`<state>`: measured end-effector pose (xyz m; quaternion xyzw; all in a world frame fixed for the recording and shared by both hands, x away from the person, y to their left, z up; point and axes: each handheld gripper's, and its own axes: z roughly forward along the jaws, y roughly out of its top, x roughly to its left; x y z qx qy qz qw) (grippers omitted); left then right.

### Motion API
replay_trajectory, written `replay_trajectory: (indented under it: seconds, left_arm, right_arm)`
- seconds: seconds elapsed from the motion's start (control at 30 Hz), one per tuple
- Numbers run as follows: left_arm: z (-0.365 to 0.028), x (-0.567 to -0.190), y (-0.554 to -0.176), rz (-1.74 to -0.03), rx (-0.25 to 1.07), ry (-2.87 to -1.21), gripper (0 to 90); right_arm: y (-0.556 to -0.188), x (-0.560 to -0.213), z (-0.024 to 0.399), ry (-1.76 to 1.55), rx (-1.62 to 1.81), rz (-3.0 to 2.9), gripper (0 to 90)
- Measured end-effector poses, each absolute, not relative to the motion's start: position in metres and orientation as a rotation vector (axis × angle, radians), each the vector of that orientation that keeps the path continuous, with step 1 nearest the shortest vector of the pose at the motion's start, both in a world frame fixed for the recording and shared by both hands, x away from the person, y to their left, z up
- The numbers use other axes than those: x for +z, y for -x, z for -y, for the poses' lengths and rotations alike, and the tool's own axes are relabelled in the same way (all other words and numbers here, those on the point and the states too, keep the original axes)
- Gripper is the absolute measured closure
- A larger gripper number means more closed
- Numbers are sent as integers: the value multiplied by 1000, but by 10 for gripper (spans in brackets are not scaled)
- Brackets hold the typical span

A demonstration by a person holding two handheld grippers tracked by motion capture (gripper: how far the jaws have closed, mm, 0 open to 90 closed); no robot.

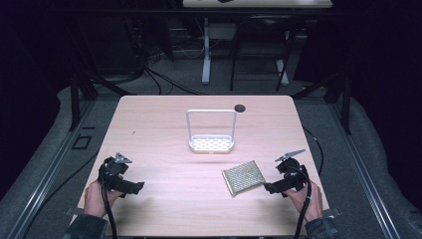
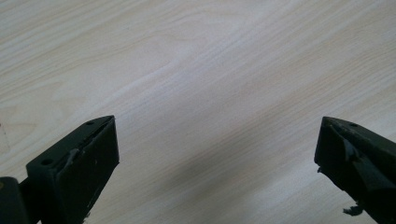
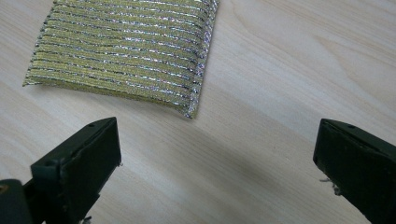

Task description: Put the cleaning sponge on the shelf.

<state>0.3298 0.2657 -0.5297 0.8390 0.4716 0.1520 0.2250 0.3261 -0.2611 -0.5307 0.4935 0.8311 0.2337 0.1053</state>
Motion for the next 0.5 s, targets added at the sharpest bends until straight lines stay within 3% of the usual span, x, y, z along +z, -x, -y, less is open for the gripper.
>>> replay_trajectory:
  seconds: [0.5]
  left_arm:
    - [-264, -530, -331, -1275, 409, -2317, 0]
  right_arm:
    - [-329, -530, 243, -1406, 687, -2470, 0]
